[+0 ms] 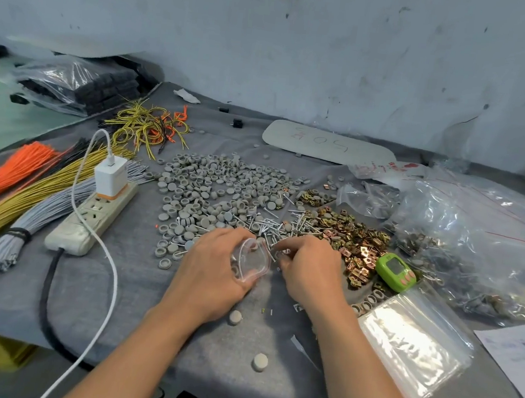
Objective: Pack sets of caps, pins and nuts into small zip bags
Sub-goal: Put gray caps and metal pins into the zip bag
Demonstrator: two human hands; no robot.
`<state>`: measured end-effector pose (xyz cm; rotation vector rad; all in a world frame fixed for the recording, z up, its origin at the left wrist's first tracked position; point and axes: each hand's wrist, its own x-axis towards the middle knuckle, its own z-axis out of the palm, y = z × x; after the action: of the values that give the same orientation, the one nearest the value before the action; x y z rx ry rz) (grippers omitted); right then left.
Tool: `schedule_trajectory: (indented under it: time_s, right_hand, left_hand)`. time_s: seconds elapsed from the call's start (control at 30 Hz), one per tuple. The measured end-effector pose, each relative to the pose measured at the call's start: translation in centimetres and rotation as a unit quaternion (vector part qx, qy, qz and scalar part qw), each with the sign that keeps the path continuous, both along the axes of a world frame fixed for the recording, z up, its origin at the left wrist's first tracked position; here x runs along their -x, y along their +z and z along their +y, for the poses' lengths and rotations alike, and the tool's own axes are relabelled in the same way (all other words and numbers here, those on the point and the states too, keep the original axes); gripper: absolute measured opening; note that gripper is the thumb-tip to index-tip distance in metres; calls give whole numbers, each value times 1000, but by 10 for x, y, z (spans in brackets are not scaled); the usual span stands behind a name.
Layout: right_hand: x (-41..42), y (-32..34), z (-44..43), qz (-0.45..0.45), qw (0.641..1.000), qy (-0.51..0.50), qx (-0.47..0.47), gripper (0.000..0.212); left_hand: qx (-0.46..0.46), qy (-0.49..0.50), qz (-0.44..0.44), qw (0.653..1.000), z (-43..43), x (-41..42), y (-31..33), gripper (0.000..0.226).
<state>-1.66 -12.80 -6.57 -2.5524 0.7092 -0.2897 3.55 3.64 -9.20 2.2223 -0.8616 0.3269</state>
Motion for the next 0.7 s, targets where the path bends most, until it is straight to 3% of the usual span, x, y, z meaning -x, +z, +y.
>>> schedule_trajectory:
  time_s: [0.2,0.33,0.57,0.7]
  right_hand:
    - [-1,3,2,23,999,-26,35,6]
    - [0,3,2,-3,999,-43,19,16]
    - [7,10,0,-130,973,-57,-181,19]
    - [18,13,4,-162,956,-1,-246,11]
  left_hand:
    - [-3,-4,-2,1000,0,-1,-1,38]
    - [-6,-3,-5,1000,0,-3,-2,41]
    - [-3,20,1,1000,-2,-5,-5,30]
    - [-22,31,0,999,-3,-7,-7,29]
